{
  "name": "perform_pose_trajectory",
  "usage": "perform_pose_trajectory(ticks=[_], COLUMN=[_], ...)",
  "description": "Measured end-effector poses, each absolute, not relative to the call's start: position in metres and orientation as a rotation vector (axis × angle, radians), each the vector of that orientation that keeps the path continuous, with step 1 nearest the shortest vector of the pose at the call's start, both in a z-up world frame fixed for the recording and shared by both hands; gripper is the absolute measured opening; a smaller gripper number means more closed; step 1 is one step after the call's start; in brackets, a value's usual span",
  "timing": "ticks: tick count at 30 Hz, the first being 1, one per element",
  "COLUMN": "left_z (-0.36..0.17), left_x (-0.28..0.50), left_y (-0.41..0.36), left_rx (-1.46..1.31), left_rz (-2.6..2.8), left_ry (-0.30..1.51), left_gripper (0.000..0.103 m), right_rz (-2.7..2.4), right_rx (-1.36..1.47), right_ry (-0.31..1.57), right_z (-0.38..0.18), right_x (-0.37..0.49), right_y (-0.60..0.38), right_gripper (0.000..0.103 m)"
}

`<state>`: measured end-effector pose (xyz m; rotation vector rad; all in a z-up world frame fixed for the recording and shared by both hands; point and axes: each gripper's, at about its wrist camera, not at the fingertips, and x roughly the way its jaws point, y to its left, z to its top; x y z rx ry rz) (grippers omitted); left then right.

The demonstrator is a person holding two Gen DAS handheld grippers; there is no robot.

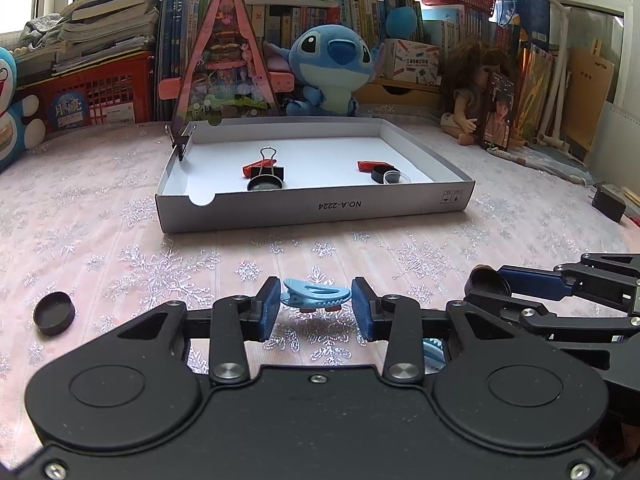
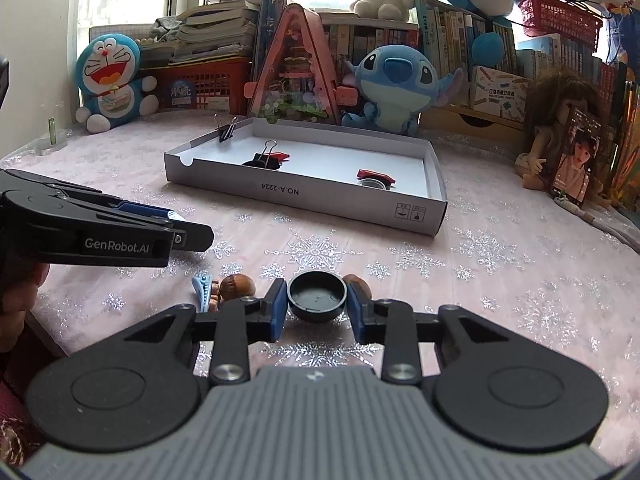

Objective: Organize rigid objects
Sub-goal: 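Close the left tool on the blue hair clip while the right tool grasps the black lid, then carry the blue hair clip into the tray with the left tool while the right tool carries the lid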

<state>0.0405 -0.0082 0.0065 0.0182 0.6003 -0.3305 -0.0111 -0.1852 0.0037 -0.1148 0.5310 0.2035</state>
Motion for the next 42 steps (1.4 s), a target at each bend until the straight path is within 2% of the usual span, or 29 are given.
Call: perform_pose_trajectory(ticks=[12, 27, 42], left_z=[0.039, 0.074, 0.061], left_x=[0.072, 0.16, 0.265], left_y=[0.001, -0.004, -0.018], left_rx=[-0.03, -0.042, -0.077], left_rz=[-0.309, -0.23, -0.189], left_ry=[0.581, 0.56, 0.72], left_gripper=[0.036, 0.036, 0.036], right_rz=[0.167, 0.119, 0.126], right_rx=[-0.067, 0.062, 0.16], right_ry=[0.496, 0.517, 0.663], right_z=[0.03, 0.058, 0.058], right_x=[0.018, 0.098, 0.196], right_y=[-0.198, -0.226, -0.236], right_gripper=[0.038, 0.037, 0.037])
